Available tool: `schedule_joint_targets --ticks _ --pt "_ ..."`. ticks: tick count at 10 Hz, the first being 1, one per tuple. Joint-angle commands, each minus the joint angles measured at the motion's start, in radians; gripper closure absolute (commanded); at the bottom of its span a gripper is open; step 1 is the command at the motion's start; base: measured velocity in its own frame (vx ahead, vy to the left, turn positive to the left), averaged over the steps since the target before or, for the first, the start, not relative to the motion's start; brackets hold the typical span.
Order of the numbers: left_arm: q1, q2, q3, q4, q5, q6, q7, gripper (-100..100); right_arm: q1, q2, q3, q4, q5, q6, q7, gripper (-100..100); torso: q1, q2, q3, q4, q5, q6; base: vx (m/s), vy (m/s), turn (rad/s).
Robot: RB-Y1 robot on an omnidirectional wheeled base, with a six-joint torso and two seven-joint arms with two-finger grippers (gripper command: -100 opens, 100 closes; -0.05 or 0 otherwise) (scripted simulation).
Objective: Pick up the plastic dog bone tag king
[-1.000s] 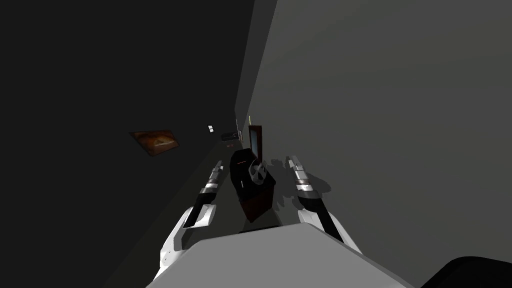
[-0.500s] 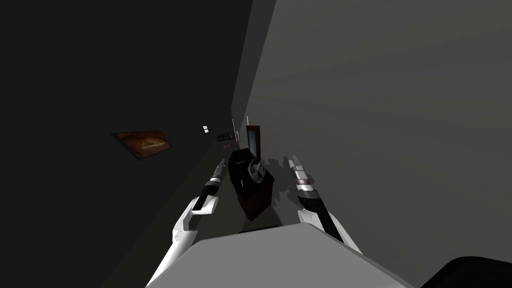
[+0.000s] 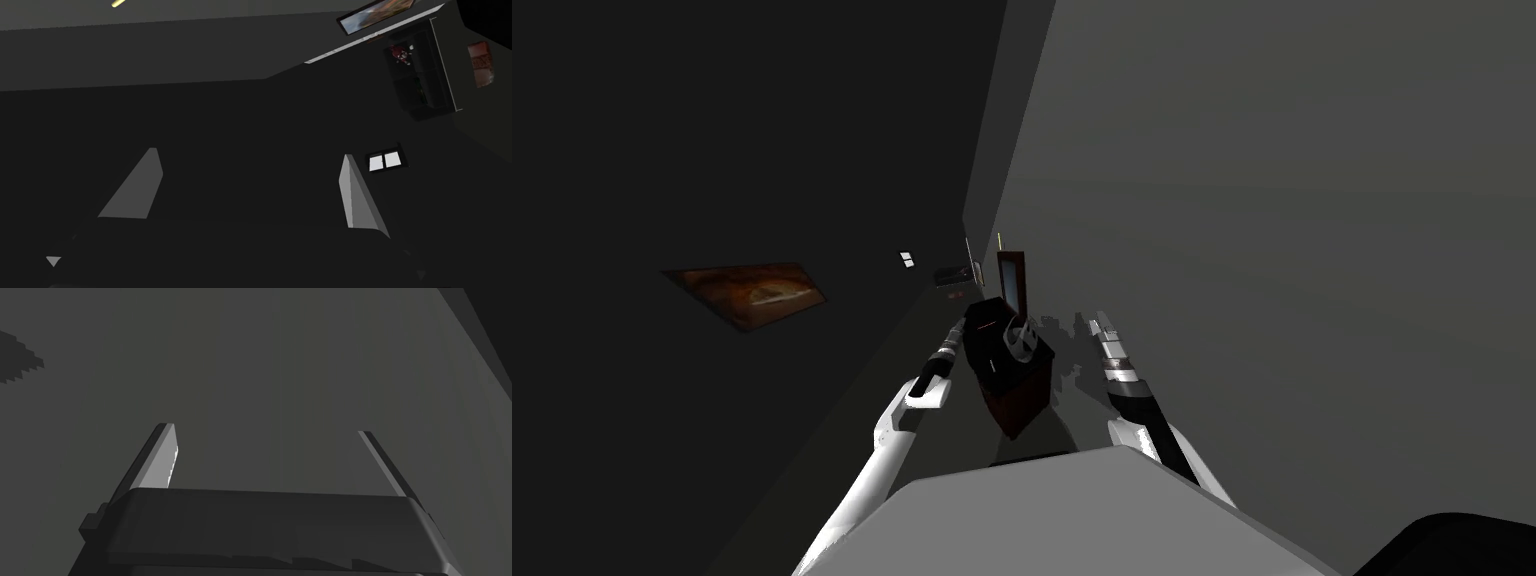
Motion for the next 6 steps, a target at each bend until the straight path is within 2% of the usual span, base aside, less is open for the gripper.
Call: schedule_joint_targets --ticks 1,2,3,4,5,6 --pt "-0.016 0.011 0.003 0.027 0.004 0.036 -0.012 -100 0.0 0.0 0.0 0.0 0.0 0.0 0.0 0 0.0 0.0 0.0 0.0 0.0 0.0 -0.039 0.031 -0.09" --pt "-0.052 0.025 0.008 0.07 0.008 0.073 -0.033 -100 0.0 0.0 0.0 0.0 0.0 0.0 0.0 0 0.0 0.0 0.0 0.0 0.0 -0.001 -0.035 0.016 -0.148" --pt "-0.052 0.025 0.008 0.078 0.008 0.073 -0.033 -100 0.0 0.0 0.0 0.0 0.0 0.0 0.0 0 -0.001 -0.001 0.0 0.0 0.0 0.0 -0.026 0.013 -0.07" --pt "-0.085 0.038 0.014 0.13 0.011 0.111 -0.056 -100 0.0 0.0 0.0 0.0 0.0 0.0 0.0 0 -0.001 -0.001 -0.001 0.0 0.0 -0.001 -0.031 0.01 -0.139" --pt "-0.118 0.051 0.022 0.156 0.014 0.139 -0.08 -100 0.0 0.0 0.0 0.0 0.0 0.0 0.0 0 -0.002 -0.001 -0.001 0.0 0.0 0.0 -0.053 0.006 -0.282" --pt "-0.118 0.051 0.022 0.186 0.014 0.148 -0.08 -100 0.0 0.0 0.0 0.0 0.0 0.0 0.0 0 -0.002 0.0 0.0 0.0 0.0 0.0 -0.039 0.007 -0.118"
